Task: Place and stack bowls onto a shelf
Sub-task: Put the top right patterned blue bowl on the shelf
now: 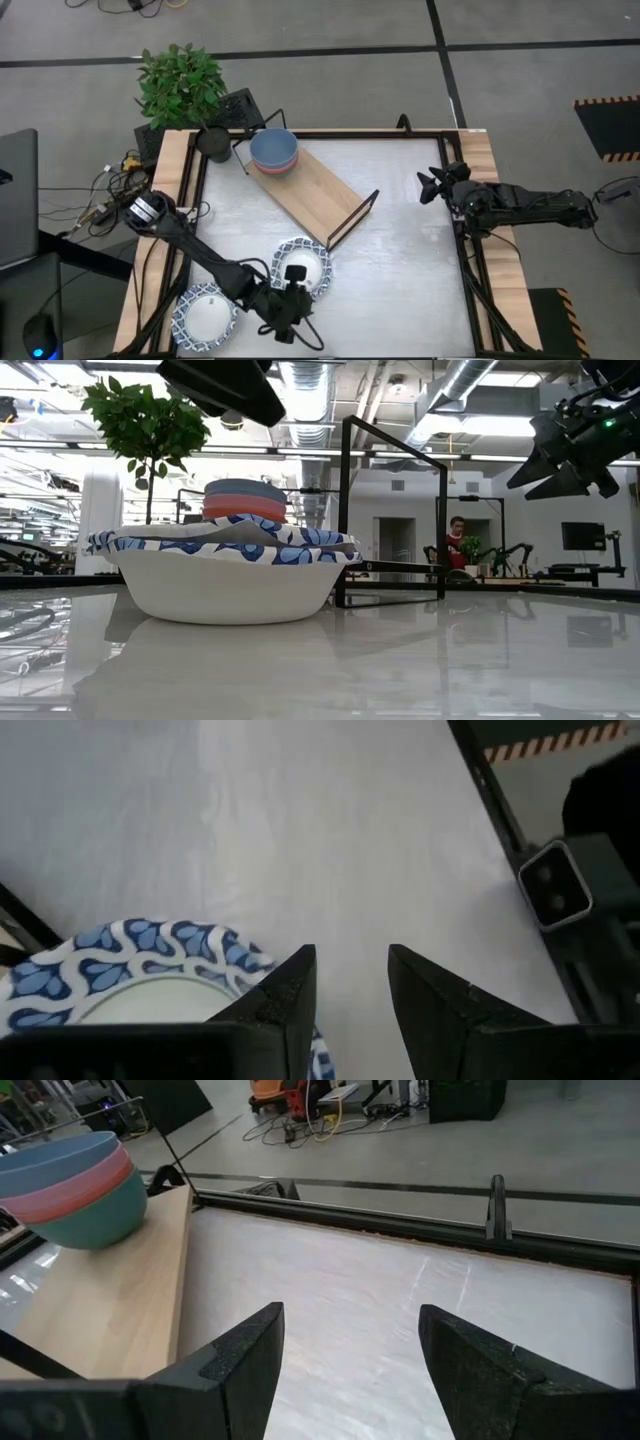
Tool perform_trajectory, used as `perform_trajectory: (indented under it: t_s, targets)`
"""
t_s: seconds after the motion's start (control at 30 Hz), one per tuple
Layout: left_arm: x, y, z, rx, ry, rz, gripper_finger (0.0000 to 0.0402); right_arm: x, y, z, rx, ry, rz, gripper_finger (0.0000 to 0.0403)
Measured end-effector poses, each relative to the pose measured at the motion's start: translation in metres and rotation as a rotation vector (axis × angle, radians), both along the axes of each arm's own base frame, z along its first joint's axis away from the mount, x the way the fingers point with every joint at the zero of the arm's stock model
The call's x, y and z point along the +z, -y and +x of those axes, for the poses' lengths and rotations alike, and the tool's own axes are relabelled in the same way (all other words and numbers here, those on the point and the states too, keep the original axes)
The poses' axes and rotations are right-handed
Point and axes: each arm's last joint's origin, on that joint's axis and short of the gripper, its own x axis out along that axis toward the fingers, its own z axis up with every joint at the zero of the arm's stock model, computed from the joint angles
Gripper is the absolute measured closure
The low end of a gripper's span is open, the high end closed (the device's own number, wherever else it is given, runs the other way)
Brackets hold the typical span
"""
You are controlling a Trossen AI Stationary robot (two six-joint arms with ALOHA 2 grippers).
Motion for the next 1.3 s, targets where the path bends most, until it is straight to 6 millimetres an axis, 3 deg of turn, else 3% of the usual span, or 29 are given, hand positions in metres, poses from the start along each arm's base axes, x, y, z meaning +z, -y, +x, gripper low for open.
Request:
perform_trajectory:
  t_s: [0.23, 0.4, 0.57, 0.73, 1.13, 1.3]
  targets:
    - [0.007, -0.006, 0.001, 0.092, 0.041, 0.04, 0.0288, 0.0, 0.0, 0.0, 0.008, 0.0, 0.005, 0.0143]
    - [-0.002, -0.003, 0.003, 0.112, 0.026, 0.017, 0.0288, 0.0, -0.001, 0.0, 0.023, 0.0, 0.014, 0.0143]
    - [-0.004, -0.01, 0.007, 0.242, 0.04, -0.036, 0.0288, -0.001, -0.001, 0.0, 0.034, -0.012, 0.021, 0.0143]
    - [-0.005, -0.007, 0.007, 0.143, -0.006, -0.061, 0.0288, -0.002, -0.001, 0.0, 0.043, -0.016, 0.027, 0.0143]
    - [-0.01, -0.01, 0.002, 0.139, -0.069, -0.011, 0.0286, -0.002, -0.001, 0.0, 0.043, -0.021, 0.027, 0.0143]
    - [-0.009, -0.012, 0.003, 0.177, -0.049, 0.016, 0.0263, -0.002, -0.001, 0.0, 0.043, -0.021, 0.027, 0.0143]
